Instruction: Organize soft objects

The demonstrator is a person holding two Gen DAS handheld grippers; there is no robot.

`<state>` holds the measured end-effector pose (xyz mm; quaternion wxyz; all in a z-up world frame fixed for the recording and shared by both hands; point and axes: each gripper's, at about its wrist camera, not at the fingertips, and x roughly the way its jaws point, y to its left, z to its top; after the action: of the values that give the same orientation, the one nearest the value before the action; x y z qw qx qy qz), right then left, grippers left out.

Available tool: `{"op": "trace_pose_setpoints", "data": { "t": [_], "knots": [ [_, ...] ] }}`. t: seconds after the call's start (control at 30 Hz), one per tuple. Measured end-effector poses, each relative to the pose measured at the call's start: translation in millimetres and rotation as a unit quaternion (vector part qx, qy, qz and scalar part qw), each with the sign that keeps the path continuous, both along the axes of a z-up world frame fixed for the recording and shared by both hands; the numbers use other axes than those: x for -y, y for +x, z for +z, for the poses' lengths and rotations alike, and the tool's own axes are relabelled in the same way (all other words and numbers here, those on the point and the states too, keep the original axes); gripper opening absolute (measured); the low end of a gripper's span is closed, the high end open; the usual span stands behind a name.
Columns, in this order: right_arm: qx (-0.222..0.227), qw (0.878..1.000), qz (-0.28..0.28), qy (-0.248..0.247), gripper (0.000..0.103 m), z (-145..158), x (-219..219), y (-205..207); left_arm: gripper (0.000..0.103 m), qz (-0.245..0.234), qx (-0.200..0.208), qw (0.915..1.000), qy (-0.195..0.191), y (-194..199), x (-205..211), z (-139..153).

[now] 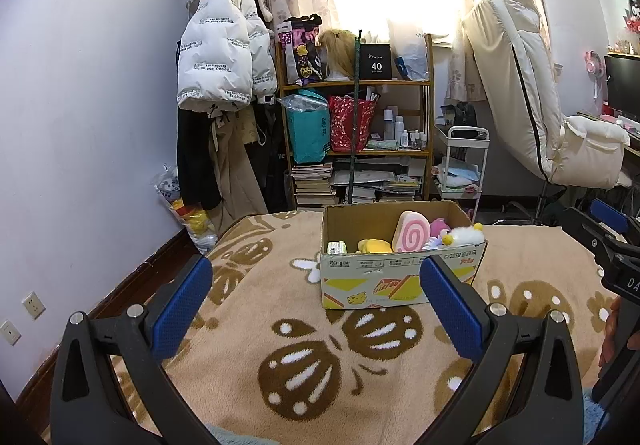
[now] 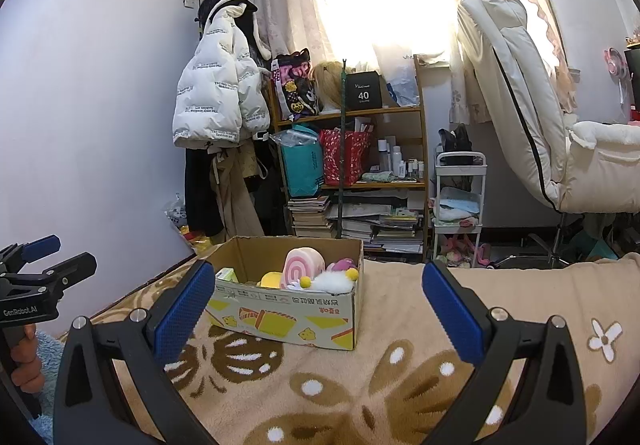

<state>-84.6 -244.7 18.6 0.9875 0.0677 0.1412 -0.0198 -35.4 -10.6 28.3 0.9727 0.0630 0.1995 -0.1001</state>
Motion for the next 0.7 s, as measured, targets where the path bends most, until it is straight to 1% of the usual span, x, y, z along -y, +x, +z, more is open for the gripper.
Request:
{"op": "trace_pose_setpoints", "data": {
  "t": [0.37,0.7],
  "knots": [
    [-0.002,1.000,-0.001,0.000,0.103,-3.8,-2.2,-1.3,0.102,-0.001,-0.011,0.9999,0.005,3.8,0.5,-5.9],
    [-0.004,1.000,-0.001,0.002,0.103,-6.3,-0.8,-0.9,0.102,-0.001,-0.011,0.9999,0.006,3.6,0.9,-6.0]
  ]
}}
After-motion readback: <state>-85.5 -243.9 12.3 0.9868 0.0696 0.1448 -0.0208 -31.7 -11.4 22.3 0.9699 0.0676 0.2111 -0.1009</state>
